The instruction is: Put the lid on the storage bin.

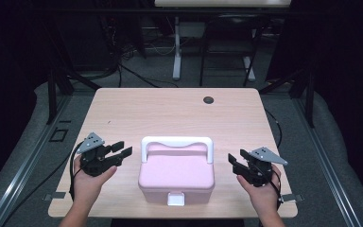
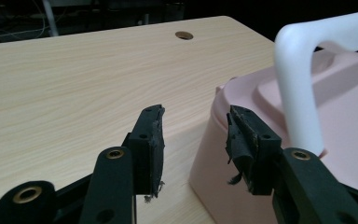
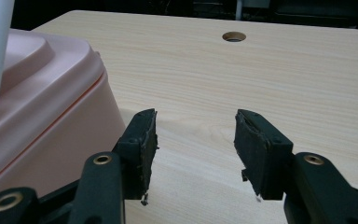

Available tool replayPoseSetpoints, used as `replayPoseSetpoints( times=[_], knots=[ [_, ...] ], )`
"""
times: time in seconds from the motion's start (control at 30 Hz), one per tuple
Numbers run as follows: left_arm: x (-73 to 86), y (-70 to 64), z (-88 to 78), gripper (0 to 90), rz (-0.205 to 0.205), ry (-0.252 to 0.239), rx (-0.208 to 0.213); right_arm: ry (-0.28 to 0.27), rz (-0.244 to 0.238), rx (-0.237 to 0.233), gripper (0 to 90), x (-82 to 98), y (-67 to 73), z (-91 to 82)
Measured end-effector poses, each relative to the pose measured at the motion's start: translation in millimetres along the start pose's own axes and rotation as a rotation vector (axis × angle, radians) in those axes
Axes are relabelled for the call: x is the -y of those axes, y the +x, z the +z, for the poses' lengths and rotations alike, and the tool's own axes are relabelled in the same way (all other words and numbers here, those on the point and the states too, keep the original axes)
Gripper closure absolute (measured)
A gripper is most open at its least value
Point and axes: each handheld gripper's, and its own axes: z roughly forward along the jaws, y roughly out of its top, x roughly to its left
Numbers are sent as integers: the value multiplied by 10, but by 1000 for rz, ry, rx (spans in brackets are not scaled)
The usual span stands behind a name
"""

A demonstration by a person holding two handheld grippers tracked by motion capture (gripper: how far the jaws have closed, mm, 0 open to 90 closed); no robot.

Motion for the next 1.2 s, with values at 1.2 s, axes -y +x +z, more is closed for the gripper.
replayPoseSetpoints(
  times=[1.2],
  knots=[
    [350,230,244,506,-31,81,-41,21,-28,23,481,110,-33,68]
  ],
)
